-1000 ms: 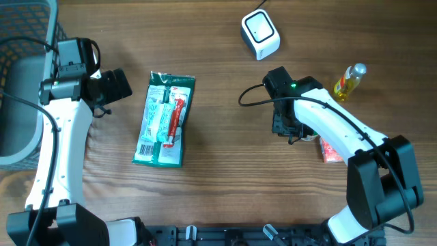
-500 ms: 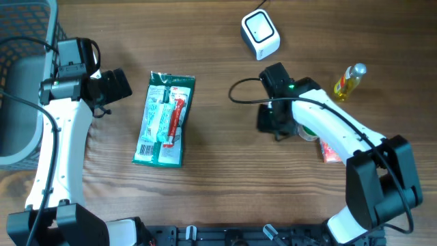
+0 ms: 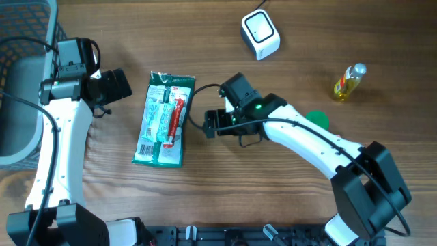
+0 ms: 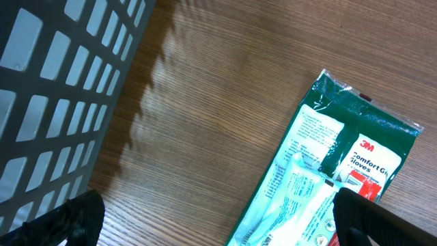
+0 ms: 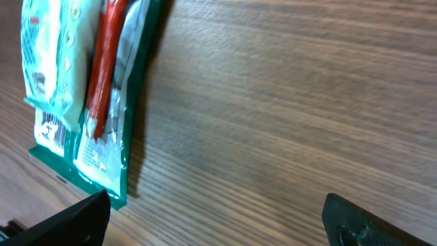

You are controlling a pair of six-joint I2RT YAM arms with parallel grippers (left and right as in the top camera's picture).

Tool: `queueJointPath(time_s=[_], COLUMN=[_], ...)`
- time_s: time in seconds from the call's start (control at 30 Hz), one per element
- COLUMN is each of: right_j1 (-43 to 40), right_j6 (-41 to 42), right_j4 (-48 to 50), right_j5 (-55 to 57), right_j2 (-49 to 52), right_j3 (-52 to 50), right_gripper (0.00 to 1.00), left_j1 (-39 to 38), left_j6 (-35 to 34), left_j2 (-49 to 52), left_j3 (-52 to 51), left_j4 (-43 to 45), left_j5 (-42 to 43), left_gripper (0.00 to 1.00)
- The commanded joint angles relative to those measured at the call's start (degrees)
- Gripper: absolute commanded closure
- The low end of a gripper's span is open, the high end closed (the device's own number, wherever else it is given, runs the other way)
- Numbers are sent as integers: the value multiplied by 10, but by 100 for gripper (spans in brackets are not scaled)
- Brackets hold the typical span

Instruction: Scan the item barcode

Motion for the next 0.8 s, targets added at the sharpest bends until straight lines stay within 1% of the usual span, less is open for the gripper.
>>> queueJointPath(time_s=[0.0, 0.43, 0.77], right_j1=[17, 20, 19], right_j6=[19, 17, 34], right_j4=[3, 5, 3], right_j5=[40, 63, 78], right_j2=[9, 9, 9], right_j3=[-1, -1, -1], right_gripper=[0, 0, 0], left_j1=[2, 2, 2], left_j6=[-5, -5, -5], left_j2=[1, 1, 1], left_j3=[0, 0, 0], left_j4=[1, 1, 1], left_j5=[-5, -5, -5], left_gripper=[0, 0, 0])
